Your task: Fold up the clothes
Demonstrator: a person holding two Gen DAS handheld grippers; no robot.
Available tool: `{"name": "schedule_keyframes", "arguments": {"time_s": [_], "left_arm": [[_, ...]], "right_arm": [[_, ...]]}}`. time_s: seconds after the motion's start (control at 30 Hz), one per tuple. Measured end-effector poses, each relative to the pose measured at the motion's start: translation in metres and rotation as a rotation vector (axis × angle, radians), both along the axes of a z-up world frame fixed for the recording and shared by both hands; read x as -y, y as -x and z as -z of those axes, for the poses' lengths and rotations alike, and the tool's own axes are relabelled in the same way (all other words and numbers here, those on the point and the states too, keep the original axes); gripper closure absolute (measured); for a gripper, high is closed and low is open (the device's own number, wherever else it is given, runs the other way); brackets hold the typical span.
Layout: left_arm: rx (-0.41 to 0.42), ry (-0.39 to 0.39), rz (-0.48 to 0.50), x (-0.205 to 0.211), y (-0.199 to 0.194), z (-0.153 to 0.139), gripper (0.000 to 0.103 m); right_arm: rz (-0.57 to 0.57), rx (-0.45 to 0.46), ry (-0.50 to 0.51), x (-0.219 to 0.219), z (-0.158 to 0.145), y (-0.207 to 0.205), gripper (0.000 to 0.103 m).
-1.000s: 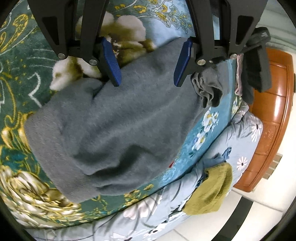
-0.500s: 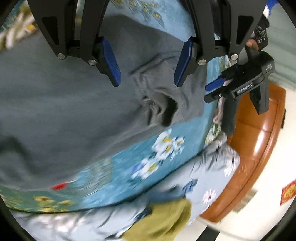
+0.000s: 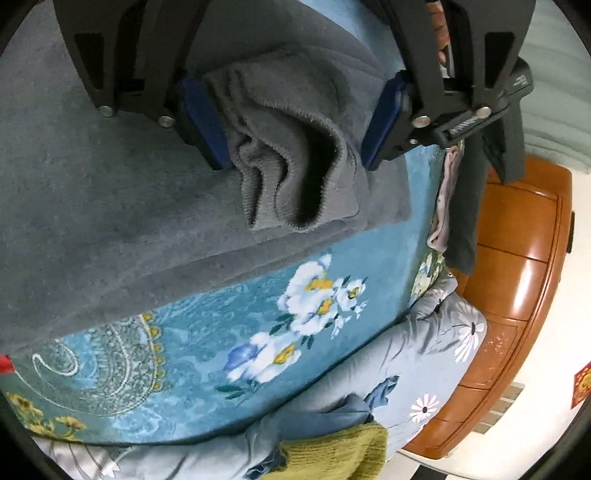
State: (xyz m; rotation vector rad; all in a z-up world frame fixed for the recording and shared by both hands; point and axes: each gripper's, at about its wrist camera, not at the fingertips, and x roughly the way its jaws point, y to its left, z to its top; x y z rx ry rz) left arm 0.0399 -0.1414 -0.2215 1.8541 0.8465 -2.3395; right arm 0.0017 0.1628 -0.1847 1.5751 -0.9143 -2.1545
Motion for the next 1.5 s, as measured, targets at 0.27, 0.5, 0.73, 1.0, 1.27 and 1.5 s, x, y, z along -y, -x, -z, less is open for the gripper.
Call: {"name": "schedule_keyframes", "arguments": {"time_s": [0.27, 0.5, 0.73, 1.0, 1.27, 1.5], "left_arm": [[-0.12, -0.109, -0.02, 0.002, 0.004, -0.02, 0.042], [-0.011, -0.028, 0.162, -0.035, 0.012, 0.0, 0.042], [0.016, -0.041, 0.161, -0.028, 0.002, 0.002, 0.042], [-0.096, -0.013, 0.287, -0.067, 0.013, -0.016, 0.042], [-0.113, 0.032, 0.617, -0.15, -0.004, -0.014, 0.042], [-0.018, -0.023, 0.54, -0.138, 0.005, 0.007, 0.041]], "right_arm": [[0.044, -0.027, 0.037, -0.007, -0.021, -0.003, 0.088], [0.099, -0.014, 0.005, -0.033, -0.025, -0.011, 0.087], [0.163, 0.031, 0.031, -0.046, -0.007, -0.016, 0.069], [0.4, -0.116, -0.03, -0.157, -0.06, -0.099, 0.035], [0.805, -0.001, 0.055, -0.256, -0.014, -0.191, 0.035], [0.88, -0.003, 0.167, -0.262, 0.012, -0.173, 0.035]]}}
